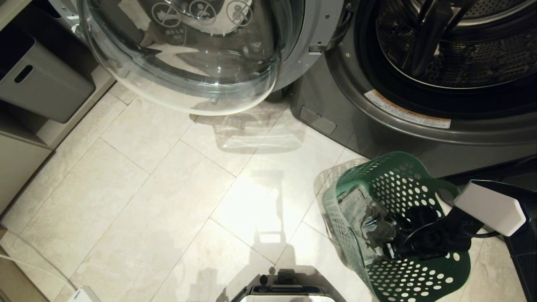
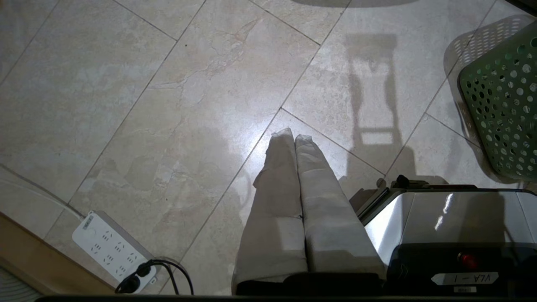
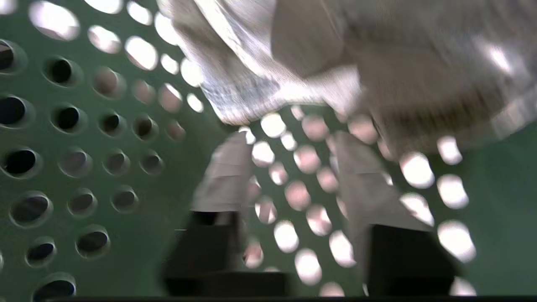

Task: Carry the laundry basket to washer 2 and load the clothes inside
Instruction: Place the clothes into the washing machine

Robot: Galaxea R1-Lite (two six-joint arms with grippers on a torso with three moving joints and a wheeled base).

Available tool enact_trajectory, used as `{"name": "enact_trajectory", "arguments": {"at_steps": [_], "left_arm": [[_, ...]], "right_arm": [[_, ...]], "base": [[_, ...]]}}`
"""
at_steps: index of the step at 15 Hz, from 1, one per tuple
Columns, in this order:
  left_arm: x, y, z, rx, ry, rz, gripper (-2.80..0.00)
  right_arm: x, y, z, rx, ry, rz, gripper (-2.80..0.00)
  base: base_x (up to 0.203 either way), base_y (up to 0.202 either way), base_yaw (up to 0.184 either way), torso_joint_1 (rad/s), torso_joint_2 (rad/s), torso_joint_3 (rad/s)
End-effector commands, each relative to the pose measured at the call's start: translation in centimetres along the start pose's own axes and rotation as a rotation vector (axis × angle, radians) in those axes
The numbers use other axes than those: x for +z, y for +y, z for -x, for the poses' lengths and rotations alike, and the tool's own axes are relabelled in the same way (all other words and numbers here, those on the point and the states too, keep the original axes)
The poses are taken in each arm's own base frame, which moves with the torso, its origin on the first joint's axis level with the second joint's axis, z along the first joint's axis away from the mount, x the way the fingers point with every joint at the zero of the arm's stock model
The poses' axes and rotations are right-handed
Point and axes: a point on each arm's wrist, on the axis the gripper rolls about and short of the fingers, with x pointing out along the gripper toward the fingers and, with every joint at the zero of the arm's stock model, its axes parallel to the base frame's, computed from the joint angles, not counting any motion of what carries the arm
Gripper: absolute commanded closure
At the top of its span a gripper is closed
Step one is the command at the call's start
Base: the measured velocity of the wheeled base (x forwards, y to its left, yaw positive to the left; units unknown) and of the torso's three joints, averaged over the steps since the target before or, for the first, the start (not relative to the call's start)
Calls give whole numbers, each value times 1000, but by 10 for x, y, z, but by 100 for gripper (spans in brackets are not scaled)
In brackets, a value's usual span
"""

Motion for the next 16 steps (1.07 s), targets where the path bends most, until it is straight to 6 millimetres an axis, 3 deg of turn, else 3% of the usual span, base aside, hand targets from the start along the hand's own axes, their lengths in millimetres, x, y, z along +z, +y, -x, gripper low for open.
{"name": "enact_trajectory", "arguments": {"at_steps": [1, 6, 16], "left_arm": [[0, 0, 0, -1, 3, 0, 0], [0, 0, 0, -1, 1, 0, 0], [0, 0, 0, -1, 1, 0, 0]], "right_arm": [[-5, 4, -9, 31, -3, 46, -280], [-2, 7, -25, 45, -106, 173, -280], [10, -9, -62, 2, -219, 215, -280]], "base": [[0, 0, 0, 0, 0, 0], [0, 0, 0, 0, 0, 0], [0, 0, 0, 0, 0, 0]]}}
